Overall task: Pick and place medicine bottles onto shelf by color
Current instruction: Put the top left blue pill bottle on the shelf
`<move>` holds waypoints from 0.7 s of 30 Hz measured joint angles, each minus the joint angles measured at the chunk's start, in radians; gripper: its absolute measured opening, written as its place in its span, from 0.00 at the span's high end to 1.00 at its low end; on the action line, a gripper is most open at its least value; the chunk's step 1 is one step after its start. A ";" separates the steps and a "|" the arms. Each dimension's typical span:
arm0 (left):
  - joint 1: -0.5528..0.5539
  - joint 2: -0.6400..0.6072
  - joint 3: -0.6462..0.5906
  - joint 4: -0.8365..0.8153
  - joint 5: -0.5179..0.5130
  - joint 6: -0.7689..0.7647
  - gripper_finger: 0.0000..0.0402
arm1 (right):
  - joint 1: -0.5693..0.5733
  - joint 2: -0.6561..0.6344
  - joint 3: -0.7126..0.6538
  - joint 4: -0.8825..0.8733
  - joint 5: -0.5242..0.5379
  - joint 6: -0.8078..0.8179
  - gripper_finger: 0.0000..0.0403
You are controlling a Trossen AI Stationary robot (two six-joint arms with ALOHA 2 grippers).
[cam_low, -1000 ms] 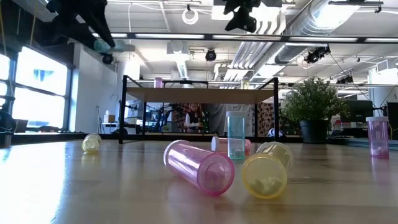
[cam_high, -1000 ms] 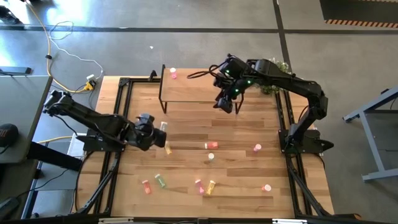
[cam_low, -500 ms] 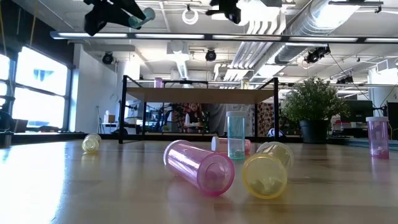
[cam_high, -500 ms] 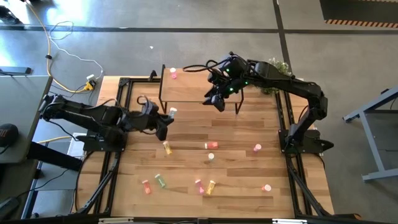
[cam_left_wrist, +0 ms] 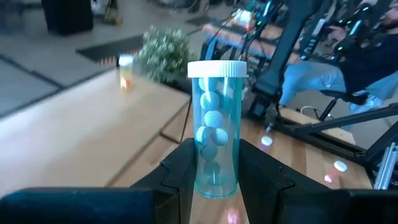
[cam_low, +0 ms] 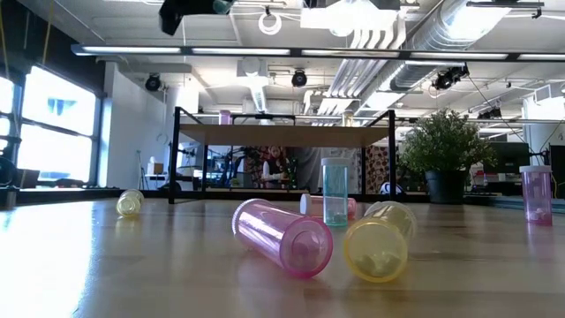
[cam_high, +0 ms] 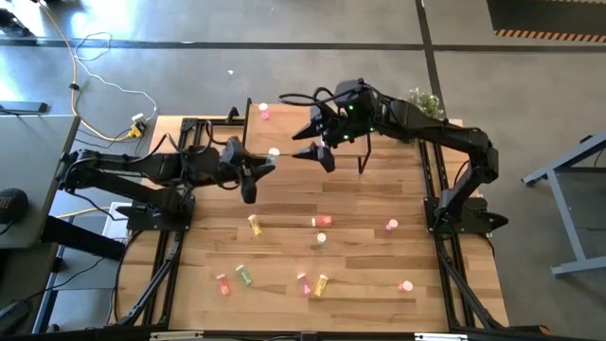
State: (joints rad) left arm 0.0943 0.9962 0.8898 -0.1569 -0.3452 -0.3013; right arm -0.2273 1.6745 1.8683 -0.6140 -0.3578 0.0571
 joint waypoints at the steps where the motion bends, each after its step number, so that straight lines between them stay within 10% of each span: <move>1: 0.004 0.000 0.000 0.020 0.009 0.019 0.77 | 0.003 0.000 0.000 0.003 0.002 -0.015 0.35; 21: 0.010 0.150 0.000 0.325 0.042 0.166 0.77 | 0.025 0.009 0.000 0.048 0.055 -0.058 0.35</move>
State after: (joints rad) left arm 0.1047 1.1457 0.8898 0.1685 -0.3030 -0.1349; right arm -0.2020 1.6834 1.8679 -0.5662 -0.3028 -0.0008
